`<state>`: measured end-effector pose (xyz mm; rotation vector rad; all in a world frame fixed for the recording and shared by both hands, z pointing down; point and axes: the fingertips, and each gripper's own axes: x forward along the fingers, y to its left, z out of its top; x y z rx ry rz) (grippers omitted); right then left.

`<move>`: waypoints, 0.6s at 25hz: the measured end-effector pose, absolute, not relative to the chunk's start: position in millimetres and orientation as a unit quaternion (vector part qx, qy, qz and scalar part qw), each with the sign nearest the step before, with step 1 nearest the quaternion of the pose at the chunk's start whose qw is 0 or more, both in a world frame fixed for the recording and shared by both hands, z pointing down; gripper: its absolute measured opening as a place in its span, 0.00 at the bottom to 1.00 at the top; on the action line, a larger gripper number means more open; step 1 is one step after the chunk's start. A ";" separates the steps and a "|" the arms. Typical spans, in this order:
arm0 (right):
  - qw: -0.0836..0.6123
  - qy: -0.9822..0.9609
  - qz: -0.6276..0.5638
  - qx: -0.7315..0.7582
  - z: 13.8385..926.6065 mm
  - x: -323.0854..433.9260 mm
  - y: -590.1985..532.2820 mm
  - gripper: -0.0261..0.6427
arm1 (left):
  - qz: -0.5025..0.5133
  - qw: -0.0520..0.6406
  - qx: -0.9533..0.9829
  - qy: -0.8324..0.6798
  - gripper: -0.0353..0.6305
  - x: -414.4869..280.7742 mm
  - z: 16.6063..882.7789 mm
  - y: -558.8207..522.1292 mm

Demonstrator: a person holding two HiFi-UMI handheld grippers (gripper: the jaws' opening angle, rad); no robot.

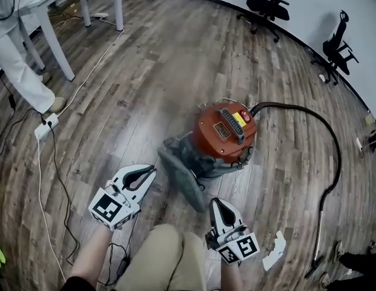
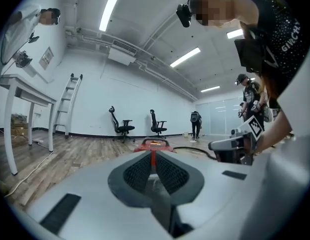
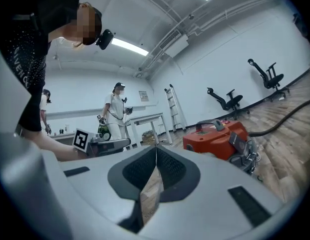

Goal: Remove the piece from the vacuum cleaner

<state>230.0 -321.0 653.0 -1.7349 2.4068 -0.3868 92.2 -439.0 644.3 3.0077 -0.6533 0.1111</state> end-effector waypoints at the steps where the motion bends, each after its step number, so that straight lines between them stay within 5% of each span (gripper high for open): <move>1: 0.072 0.807 -0.114 -0.575 664.5 227.0 -321.2 0.06 | 0.033 0.023 0.976 -0.214 0.07 92.0 658.3 -443.6; 2: 0.071 0.809 -0.098 -0.575 673.9 225.0 -320.8 0.06 | 0.029 0.016 0.975 -0.218 0.09 92.1 671.1 -449.2; 4: 0.078 0.804 -0.074 -0.585 686.9 226.8 -317.5 0.06 | 0.025 0.008 0.973 -0.228 0.28 91.7 692.5 -461.0; 7: 0.119 0.789 -0.080 -0.598 697.3 236.0 -311.3 0.32 | 0.024 -0.001 0.971 -0.238 0.46 91.3 708.8 -479.0; 9: 0.117 0.786 -0.084 -0.601 704.8 236.3 -307.2 0.43 | 0.023 0.000 0.973 -0.230 0.48 94.6 715.0 -489.8; 15: 0.041 0.786 -0.099 -0.609 734.8 221.4 -308.1 0.43 | 0.043 0.004 0.983 -0.176 0.48 120.1 728.4 -510.0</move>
